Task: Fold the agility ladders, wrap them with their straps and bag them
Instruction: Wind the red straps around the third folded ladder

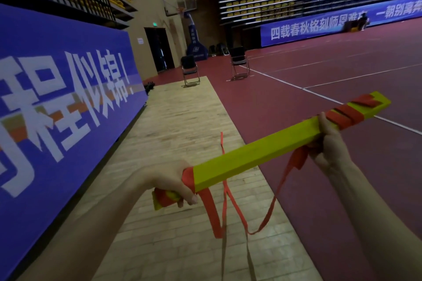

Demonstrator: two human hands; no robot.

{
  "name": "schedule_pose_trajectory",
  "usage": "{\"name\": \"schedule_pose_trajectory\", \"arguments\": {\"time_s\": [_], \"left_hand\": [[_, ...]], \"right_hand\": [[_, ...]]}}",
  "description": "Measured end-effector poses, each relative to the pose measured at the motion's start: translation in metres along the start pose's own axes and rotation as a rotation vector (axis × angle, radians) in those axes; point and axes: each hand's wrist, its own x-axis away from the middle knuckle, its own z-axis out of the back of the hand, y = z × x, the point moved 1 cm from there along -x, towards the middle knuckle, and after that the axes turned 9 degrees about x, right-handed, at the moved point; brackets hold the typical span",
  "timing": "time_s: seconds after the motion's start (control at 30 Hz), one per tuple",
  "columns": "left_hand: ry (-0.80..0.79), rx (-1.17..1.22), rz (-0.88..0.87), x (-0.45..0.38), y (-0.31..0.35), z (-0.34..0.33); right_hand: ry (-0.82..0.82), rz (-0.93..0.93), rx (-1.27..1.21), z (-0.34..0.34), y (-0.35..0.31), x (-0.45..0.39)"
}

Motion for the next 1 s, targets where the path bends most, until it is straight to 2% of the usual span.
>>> {"name": "schedule_pose_trajectory", "arguments": {"time_s": [0.07,0.1,0.2,0.27,0.3,0.33,0.37,0.43,0.5,0.67,0.7,0.77,0.83,0.9,0.93,1.0], "left_hand": [[0.091,-0.035,-0.050,-0.002,-0.002,0.002],[0.185,-0.130,-0.080,-0.005,-0.006,0.006],[0.663,-0.666,-0.091,-0.010,-0.014,0.010],[0.975,-0.932,-0.176,-0.012,-0.018,0.002],[1.058,-0.974,-0.278,-0.012,-0.020,-0.001],[1.040,-0.964,-0.342,-0.012,-0.022,-0.001],[0.922,-0.905,-0.334,-0.011,-0.027,0.002],[0.516,-0.740,-0.195,-0.012,-0.034,0.007],[0.243,-0.572,-0.123,-0.013,-0.036,0.004],[0.071,0.006,-0.065,0.002,-0.031,-0.006],[0.057,0.053,-0.050,0.003,-0.031,-0.006],[0.126,-0.043,-0.072,0.001,-0.032,-0.005],[0.318,-0.270,-0.100,-0.004,-0.034,-0.001],[0.584,-0.625,-0.111,-0.005,-0.030,0.002],[0.690,-0.753,-0.116,-0.006,-0.026,0.001],[0.754,-0.780,-0.160,-0.009,-0.019,-0.005]], "right_hand": [[0.018,0.003,0.143,0.004,-0.002,0.001],[0.018,-0.005,0.268,0.005,-0.002,0.003],[-0.015,-0.104,0.564,0.005,0.007,0.006],[0.003,-0.147,0.536,0.004,0.014,0.005],[0.006,-0.159,0.484,0.002,0.016,0.004],[-0.009,-0.156,0.426,0.001,0.017,0.003],[-0.038,-0.137,0.372,-0.001,0.017,0.002],[-0.082,-0.073,0.284,-0.005,0.016,0.004],[-0.102,-0.023,0.259,-0.008,0.013,0.007],[-0.249,-0.047,0.351,-0.005,0.011,0.018],[-0.273,-0.055,0.363,-0.002,0.012,0.018],[-0.325,-0.057,0.437,0.003,0.014,0.018],[-0.355,-0.067,0.644,0.005,0.021,0.019],[-0.323,-0.077,0.748,0.004,0.032,0.017],[-0.281,-0.088,0.703,0.002,0.037,0.016],[-0.198,-0.132,0.453,-0.006,0.044,0.015]]}}
